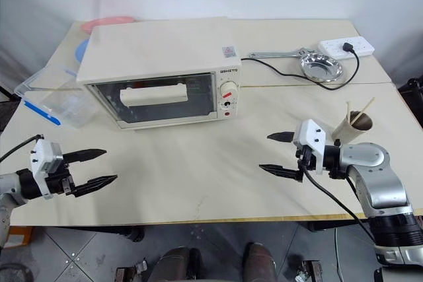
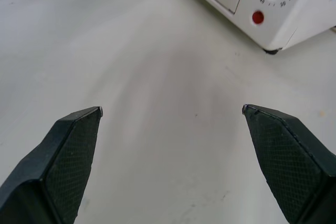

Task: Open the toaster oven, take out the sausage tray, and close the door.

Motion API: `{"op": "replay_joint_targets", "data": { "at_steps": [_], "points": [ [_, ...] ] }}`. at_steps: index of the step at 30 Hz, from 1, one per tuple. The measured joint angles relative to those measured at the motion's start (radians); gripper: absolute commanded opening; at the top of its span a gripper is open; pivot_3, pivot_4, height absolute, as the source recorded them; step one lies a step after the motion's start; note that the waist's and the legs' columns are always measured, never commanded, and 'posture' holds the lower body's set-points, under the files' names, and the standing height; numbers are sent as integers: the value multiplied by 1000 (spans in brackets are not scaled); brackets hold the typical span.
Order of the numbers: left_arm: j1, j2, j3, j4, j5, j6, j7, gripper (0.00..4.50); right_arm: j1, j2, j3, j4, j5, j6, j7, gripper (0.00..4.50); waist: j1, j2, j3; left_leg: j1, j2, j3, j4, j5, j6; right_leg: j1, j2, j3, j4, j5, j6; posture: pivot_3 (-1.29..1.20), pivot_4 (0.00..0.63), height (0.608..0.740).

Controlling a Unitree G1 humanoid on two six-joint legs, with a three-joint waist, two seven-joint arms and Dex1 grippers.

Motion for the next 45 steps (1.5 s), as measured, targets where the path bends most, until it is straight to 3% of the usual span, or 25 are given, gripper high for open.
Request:
{"op": "replay_joint_targets", "data": {
  "at_steps": [11, 15, 17, 33, 38, 45],
  "points": [
    [-6, -25, 26, -51, -16, 64, 109, 4475, -73, 50, 36, -78, 47, 169, -57, 4500, -1, 0, 0, 0, 0, 0, 1, 0, 0, 0, 0, 0, 1, 0, 0, 0, 150, 740],
    [-8, -36, 46, -73, -46, 96, 129, 4475, -159, 106, 75, -93, 72, 250, -85, 4500, -4, 0, 0, 0, 1, -1, 0, 0, 0, 0, 0, 0, 1, 0, 0, 0, 150, 740],
    [-13, -54, 62, -78, -89, 112, 118, 4475, -249, 185, 130, -92, 70, 273, -104, 4500, -16, 0, 0, 0, 1, -1, 0, 0, -1, -2, 0, 0, 3, 0, 0, 0, 150, 740],
    [-43, -100, 187, -106, -199, 109, 144, 4475, -596, 432, 271, 220, -50, 143, -94, 4500, -33, -1, 0, 0, 1, 0, 0, 0, -1, -4, 0, 0, 7, 0, 0, 0, 150, 740],
    [-19, -109, 206, -130, -210, 109, 152, 4475, -607, 464, 274, 235, -69, 110, -98, 4500, -31, -1, 0, -1, 1, 0, -1, 0, -2, -6, 0, 0, 7, 0, 0, 0, 150, 740],
    [-10, -117, 224, -149, -223, 117, 176, 4475, -556, 460, 292, 95, -49, 173, -59, 4500, -37, -1, 0, -8, 1, 1, 0, 0, -2, -15, 0, 1, 9, 0, 0, 0, 150, 740]
  ]
}}
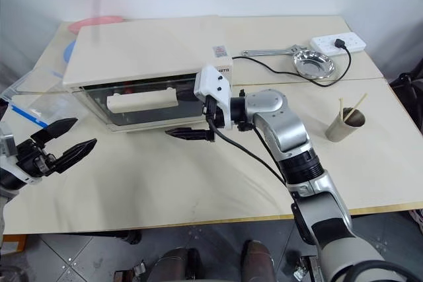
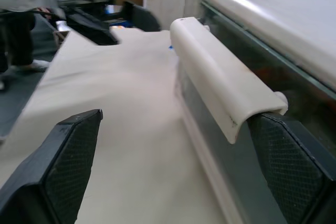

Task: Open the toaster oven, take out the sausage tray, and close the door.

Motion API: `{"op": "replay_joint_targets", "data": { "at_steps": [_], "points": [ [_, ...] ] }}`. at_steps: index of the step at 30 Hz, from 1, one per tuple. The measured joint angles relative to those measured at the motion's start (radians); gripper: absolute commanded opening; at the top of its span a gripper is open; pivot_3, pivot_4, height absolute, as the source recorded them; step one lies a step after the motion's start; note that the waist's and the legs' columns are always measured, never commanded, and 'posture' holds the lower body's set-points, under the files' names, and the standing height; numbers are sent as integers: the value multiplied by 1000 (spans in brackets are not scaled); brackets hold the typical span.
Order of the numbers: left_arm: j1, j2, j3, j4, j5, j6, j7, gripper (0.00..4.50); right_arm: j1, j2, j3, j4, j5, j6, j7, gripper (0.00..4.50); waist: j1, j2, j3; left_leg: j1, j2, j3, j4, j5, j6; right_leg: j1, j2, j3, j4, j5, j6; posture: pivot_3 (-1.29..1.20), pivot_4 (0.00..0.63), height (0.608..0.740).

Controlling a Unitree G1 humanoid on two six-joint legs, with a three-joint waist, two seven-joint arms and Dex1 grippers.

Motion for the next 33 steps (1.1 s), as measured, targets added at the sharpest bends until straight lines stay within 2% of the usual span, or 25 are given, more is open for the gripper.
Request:
{"op": "replay_joint_targets", "data": {
  "at_steps": [3, 8, 9, 15, 18, 22, 27, 33],
  "points": [
    [-23, 9, 9, 13, -2, 9, 12, 4475, 50, -25, 16, -68, 11, 18, 30, 4500, -4, 0, 0, -3, 0, 0, 1, 0, -1, -3, 0, -1, 3, 0, 0, 0, 150, 740],
    [-94, 80, 37, 81, -11, 33, 11, 4475, 105, -22, 42, -86, -5, -19, 26, 4500, -13, 0, 0, -3, 0, 1, 3, 0, -1, -3, 0, 0, 4, 0, 0, 0, 150, 740],
    [-102, 83, 42, 87, -18, 39, 3, 4078, 108, -20, 41, -86, -11, -27, 18, 4500, -13, -1, 0, -3, 0, 1, 4, 0, -1, -3, 0, 0, 4, 0, 0, 0, 150, 740],
    [-141, 153, 60, 158, -82, 111, -102, 2436, 126, -13, 43, -86, -37, -65, -3, 4500, -12, -4, 0, -3, 1, 1, 8, 0, -1, -3, 1, 1, 7, 0, 0, 0, 150, 740],
    [-213, 170, 75, 182, -114, 130, -114, 1333, 143, -11, 58, -86, -42, -67, -4, 4500, -11, -4, 0, -3, 2, 1, 9, 0, -1, -2, 1, 1, 7, 0, -1, 0, 150, 740],
    [-218, 179, 83, 184, -137, 169, -133, 118, 151, -10, 62, -86, -45, -68, -9, 4500, -14, -4, 0, -3, 2, 1, 9, 0, -1, -3, 1, 1, 7, 0, -1, 0, 150, 740],
    [-204, 179, 70, 185, -138, 198, -164, 52, 151, -10, 62, -86, -47, -70, -17, 4500, -13, -4, 0, -3, 2, 1, 9, 0, -1, -3, 1, 1, 7, 0, -1, 0, 150, 740],
    [-189, 169, -54, 169, -100, 213, -219, 52, 178, -37, 63, -138, -45, -21, -27, 4500, -5, -4, 0, -3, 2, 1, 10, 0, -1, -3, 1, 1, 8, 0, -1, 0, 150, 740]
  ]
}}
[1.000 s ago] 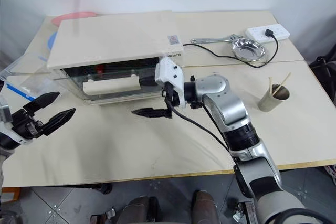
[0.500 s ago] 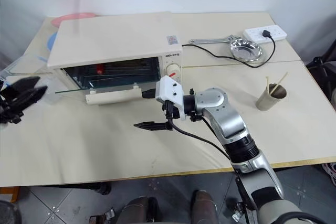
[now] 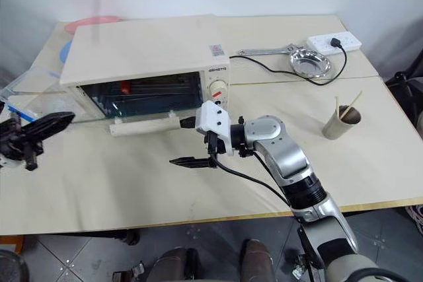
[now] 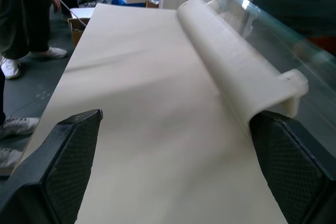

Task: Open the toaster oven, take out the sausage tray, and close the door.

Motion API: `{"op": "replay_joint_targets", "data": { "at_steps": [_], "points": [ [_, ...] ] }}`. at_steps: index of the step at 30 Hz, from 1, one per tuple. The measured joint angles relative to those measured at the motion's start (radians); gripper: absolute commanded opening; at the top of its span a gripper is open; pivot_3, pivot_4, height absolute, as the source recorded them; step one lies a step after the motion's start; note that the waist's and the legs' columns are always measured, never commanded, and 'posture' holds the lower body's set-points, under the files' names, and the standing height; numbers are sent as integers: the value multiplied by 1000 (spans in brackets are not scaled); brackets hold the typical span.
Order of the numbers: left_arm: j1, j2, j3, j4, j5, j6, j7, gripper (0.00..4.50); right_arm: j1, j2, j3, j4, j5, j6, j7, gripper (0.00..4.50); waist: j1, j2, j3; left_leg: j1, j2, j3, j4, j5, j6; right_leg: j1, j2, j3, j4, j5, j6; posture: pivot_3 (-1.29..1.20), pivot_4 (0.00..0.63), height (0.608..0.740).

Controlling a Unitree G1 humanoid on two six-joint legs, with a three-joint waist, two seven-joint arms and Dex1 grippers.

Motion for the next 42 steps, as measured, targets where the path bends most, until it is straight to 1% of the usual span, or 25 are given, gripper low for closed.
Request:
{"op": "replay_joint_targets", "data": {
  "at_steps": [5, 7, 9, 11, 12, 15, 16, 19, 22, 26, 33, 38, 42],
  "points": [
    [-48, -5, -64, 13, 42, -13, 1, 52, 27, -32, -1, -61, 9, 55, -7, 4500, 14, 0, 0, 0, 0, 0, 1, 0, 0, 0, 0, 0, 0, 0, 0, 0, 150, 740],
    [-78, -9, -103, 40, 60, -20, -13, 52, 45, -73, -5, -113, 14, 91, -10, 4500, 19, 0, 0, -1, 0, 0, 1, 0, 0, 0, 0, 0, 0, 0, 0, 0, 150, 740],
    [-93, -11, -143, 52, 83, -23, -34, 52, 79, -147, -7, -160, 22, 126, 3, 4500, 24, 0, 0, -2, -1, 0, 1, -1, 1, 0, 0, 0, -1, 0, 0, 0, 150, 740],
    [-116, -14, -182, 78, 100, -24, -55, 52, 114, -270, -6, -197, 21, 176, 38, 4500, 29, -1, 0, -3, -2, 0, 2, -1, 2, 0, -1, 0, -2, 0, 0, 0, 150, 740],
    [-118, -14, -191, 85, 109, -24, -61, 52, 125, -309, -12, -199, 21, 189, 50, 4500, 28, -2, 0, -3, -2, 0, 2, -1, 2, 0, -1, 0, -2, 0, 0, 0, 150, 740],
    [-142, -15, -229, 87, 131, -25, -77, 52, 139, -369, -30, -226, 44, 214, 85, 4500, 16, -2, 0, -3, -1, 1, 2, -1, 2, -1, 0, 0, -2, 0, -1, 0, 150, 740],
    [-156, -15, -244, 88, 141, -27, -84, 52, 141, -407, -34, -239, 56, 218, 112, 4500, 16, -1, 0, -2, -1, 1, 2, -1, 2, -1, 0, 0, -2, 0, -1, 0, 150, 740],
    [-161, -10, -281, 92, 178, -36, -106, 52, 141, -476, -57, -239, 67, 221, 157, 4500, 16, -1, 0, -2, -1, 2, 2, -1, 2, -1, 0, 0, -2, 0, -1, 0, 150, 740],
    [-158, -6, -340, 99, 234, -53, -129, 52, 111, -470, -69, -214, 78, 219, 162, 4500, 17, -2, 0, -2, -1, 3, 2, -1, 2, -1, 0, 1, -2, 0, -1, 0, 150, 740],
    [-150, 2, -401, 99, 304, -93, -162, 52, 18, -439, -93, -158, 76, 211, 132, 4500, 18, -2, 0, -2, 0, 3, 3, -1, 2, -1, 0, 1, -2, 0, -1, 0, 150, 740],
    [-150, 8, -460, 107, 403, -195, -189, 52, -70, -300, -83, -123, 41, 186, 14, 4500, 18, -2, 0, -3, 0, 3, 3, -1, 2, -2, 0, 1, -2, 0, -1, 0, 150, 740],
    [-148, 15, -471, 119, 456, -321, -196, 52, -73, -240, -61, -124, -14, 165, -59, 4500, 18, -2, 0, -3, 0, 3, 3, -1, 2, -2, 0, 1, -1, 0, -1, 0, 150, 740],
    [-127, -13, -452, 113, 470, -409, -140, 52, -73, -157, -5, -140, -78, 144, -145, 4500, 15, -2, 0, -3, 0, 3, 3, -1, 2, -2, 0, 1, 0, 0, -1, 0, 150, 740]
  ]
}}
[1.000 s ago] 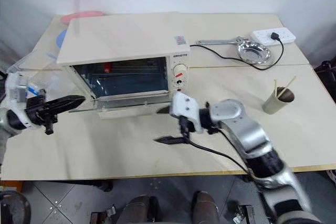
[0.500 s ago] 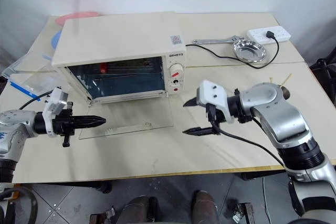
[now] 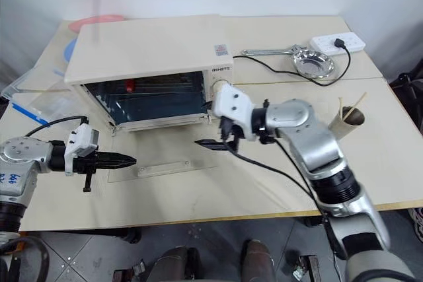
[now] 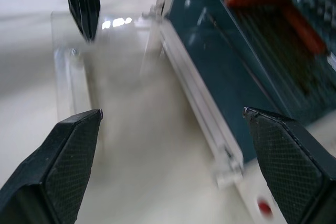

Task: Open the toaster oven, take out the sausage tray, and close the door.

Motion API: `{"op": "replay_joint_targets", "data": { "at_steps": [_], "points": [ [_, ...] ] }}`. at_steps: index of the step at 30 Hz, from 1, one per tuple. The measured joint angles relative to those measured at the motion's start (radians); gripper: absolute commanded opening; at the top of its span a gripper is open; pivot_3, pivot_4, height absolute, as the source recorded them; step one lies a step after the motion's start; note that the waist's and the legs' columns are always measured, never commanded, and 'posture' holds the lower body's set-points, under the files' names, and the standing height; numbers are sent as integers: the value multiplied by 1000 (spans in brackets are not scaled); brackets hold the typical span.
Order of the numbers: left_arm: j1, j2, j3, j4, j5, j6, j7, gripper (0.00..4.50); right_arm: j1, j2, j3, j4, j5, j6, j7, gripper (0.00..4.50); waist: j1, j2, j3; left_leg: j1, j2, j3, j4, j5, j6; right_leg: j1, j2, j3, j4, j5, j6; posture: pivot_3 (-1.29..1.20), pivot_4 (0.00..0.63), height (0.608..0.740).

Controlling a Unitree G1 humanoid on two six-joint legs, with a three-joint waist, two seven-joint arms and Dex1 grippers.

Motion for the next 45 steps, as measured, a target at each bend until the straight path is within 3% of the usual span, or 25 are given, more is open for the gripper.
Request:
{"op": "replay_joint_targets", "data": {
  "at_steps": [5, 10, 14, 20, 25, 26, 34, 40, 45],
  "points": [
    [81, -81, 126, -52, -42, -26, 152, 52, 0, 57, 50, -18, -74, -15, -78, 4500, 1, 0, 0, -1, 0, -1, 0, 0, 0, 0, 0, 0, 0, 0, 0, 0, 150, 740],
    [228, -186, 277, -241, -169, 58, 308, 52, -5, 132, 113, -4, -161, -39, -155, 4500, -3, 0, 0, 0, 1, -1, 0, 0, 0, 0, 0, 0, 2, 0, 0, 0, 150, 740],
    [318, -297, 383, -349, -274, 93, 416, 925, -70, 195, 200, 90, -301, -71, -250, 4500, -8, 0, 0, 1, 1, -1, 2, 0, 0, 0, 0, 1, 2, 1, -1, 0, 150, 740],
    [408, -420, 490, -472, -389, 68, 523, 2838, -161, 292, 256, 257, -493, -82, -400, 4500, -10, -1, -1, 0, 3, -2, 1, 0, -1, 0, 1, -1, 2, 1, -1, 0, 150, 740],
    [449, -517, 504, -533, -410, 34, 605, 4366, -228, 374, 288, 425, -600, -118, -502, 4500, -14, -1, -1, 0, 3, -2, 1, 0, -2, 0, 1, -1, 3, 1, -2, 0, 150, 740],
    [455, -518, 504, -539, -409, 31, 614, 4479, -241, 390, 294, 460, -614, -133, -517, 4500, -15, -2, -1, 0, 4, -2, 1, 0, -2, 0, 2, -1, 3, 1, -2, 0, 150, 740],
    [461, -514, 497, -549, -409, 24, 651, 4479, -296, 435, 301, 671, -671, -212, -589, 4500, -24, -2, -1, 0, 4, -2, 1, 0, -2, 0, 2, -1, 2, 1, -3, 0, 150, 740],
    [444, -510, 490, -549, -409, 24, 663, 4479, -311, 452, 285, 714, -687, -237, -604, 4500, -26, -2, -1, 0, 6, -2, 1, 0, -3, 0, 4, -1, 2, 1, -3, 0, 150, 740],
    [427, -494, 488, -548, -410, 27, 673, 4500, -352, 480, 277, 811, -704, -266, -636, 2920, -26, -2, -1, 0, 6, -2, 1, 0, -3, 0, 4, -1, 2, 1, -4, 0, 150, 740]
  ]
}}
